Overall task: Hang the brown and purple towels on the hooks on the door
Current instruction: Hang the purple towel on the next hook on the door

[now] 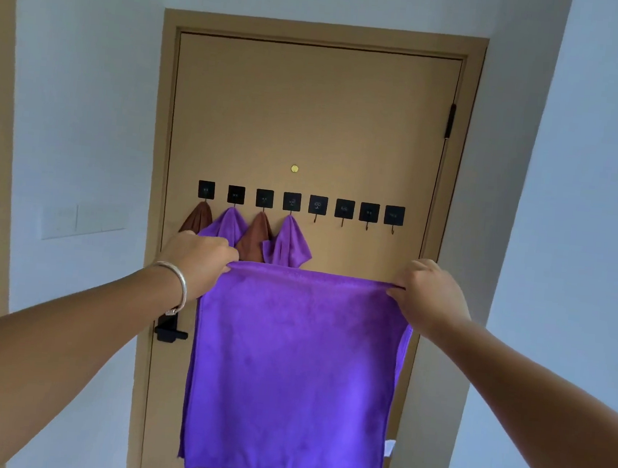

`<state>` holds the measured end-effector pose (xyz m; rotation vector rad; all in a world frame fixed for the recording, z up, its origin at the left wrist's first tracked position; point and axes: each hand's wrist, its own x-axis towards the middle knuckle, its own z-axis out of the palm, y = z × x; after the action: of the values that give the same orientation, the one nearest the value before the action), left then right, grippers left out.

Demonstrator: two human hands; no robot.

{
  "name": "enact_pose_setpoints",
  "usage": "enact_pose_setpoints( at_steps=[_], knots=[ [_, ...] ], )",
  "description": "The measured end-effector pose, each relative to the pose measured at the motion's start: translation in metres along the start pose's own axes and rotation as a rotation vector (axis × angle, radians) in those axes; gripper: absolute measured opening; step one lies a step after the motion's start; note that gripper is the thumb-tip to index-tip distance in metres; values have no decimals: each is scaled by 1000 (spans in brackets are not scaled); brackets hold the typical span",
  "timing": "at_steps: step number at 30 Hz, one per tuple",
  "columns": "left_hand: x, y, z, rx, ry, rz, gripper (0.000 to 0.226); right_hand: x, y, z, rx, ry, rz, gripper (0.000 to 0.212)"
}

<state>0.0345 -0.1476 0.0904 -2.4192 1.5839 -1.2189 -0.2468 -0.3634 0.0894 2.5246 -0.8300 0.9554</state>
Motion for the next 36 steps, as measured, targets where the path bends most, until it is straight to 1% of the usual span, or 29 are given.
enact_pose_setpoints(
  at_steps=[4, 7, 8, 10, 13, 17, 20, 22, 24, 27, 28, 29, 31, 34, 36],
  knots=[
    [53, -24, 62, -15, -12, 14, 21, 66, -1, 46, -27, -17, 36, 24],
    [96, -43, 99, -51, 9, 4, 20, 113, -1, 77, -18, -44, 77, 27],
    [108, -46, 109, -79, 14, 12, 23, 127, -1, 87, -6, -50, 88, 26],
    [131, -52, 129, -134, 17, 67, 38, 151, -2, 110, 43, -47, 119, 23],
    [166, -57, 160, -157, 55, 152, 57, 181, 0, 141, 121, 2, 165, 20],
    [204, -59, 195, -97, 40, 263, 64, 217, 9, 178, 167, 43, 168, 17],
    [239, -64, 220, -57, 18, 269, 59, 248, 18, 206, 171, 61, 174, 18],
    [263, -62, 236, -56, 7, 235, 66, 267, 27, 226, 170, 39, 143, 21],
    [285, -56, 252, -54, -14, 201, 77, 284, 36, 245, 135, 12, 58, 30],
    [319, -48, 271, -20, -40, 185, 87, 313, 51, 270, -51, -52, -252, 52],
    [331, -47, 276, -10, -41, 178, 87, 325, 55, 277, -109, -78, -331, 57],
    [344, -45, 280, 5, -44, 165, 85, 337, 59, 283, -152, -103, -371, 59],
    [366, -45, 287, 50, -68, 135, 82, 361, 64, 293, -207, -127, -387, 60],
    [395, -42, 299, 76, -79, 83, 82, 392, 69, 310, -239, -135, -338, 57],
    [410, -41, 308, 60, -92, 79, 84, 410, 72, 320, -248, -144, -303, 57]
  ],
)
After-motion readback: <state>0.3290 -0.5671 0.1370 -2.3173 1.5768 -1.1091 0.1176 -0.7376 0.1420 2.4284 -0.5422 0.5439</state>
